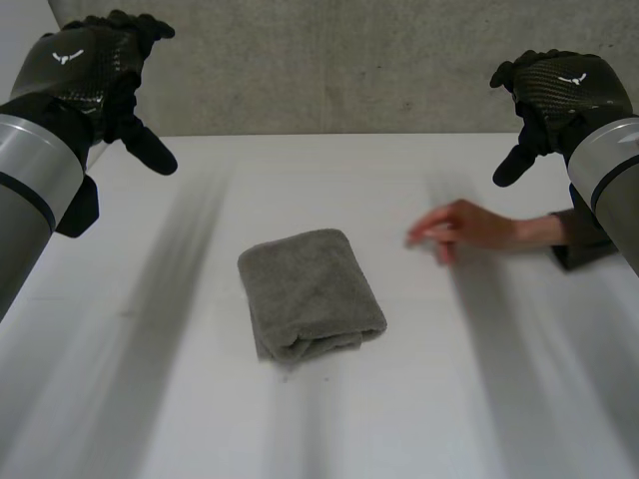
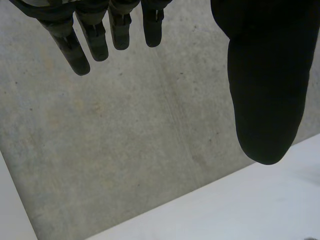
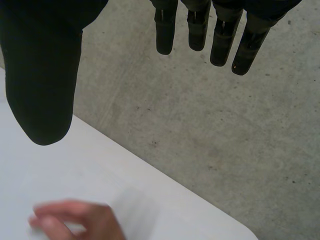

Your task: Fold the towel.

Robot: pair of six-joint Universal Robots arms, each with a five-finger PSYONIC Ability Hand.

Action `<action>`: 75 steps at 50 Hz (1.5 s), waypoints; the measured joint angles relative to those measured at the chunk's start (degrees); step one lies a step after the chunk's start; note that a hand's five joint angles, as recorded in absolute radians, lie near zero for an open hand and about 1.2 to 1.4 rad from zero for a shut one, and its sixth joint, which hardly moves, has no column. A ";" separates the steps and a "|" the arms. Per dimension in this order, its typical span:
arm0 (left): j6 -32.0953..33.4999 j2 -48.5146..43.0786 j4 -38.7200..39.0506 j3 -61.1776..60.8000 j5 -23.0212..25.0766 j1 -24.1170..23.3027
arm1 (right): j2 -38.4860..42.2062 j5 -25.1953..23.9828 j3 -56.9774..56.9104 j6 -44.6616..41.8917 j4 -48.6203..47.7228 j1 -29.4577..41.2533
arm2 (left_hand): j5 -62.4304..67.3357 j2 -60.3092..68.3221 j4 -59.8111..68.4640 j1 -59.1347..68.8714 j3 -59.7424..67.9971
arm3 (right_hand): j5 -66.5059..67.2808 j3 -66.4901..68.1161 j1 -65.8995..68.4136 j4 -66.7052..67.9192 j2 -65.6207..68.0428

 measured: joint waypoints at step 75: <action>0.31 -1.65 0.68 -2.55 0.00 -1.04 | 0.15 -1.13 0.70 -0.49 -0.53 0.86 | 0.00 0.00 0.00 0.00 0.00 | 0.00 0.00 0.00 0.00 0.00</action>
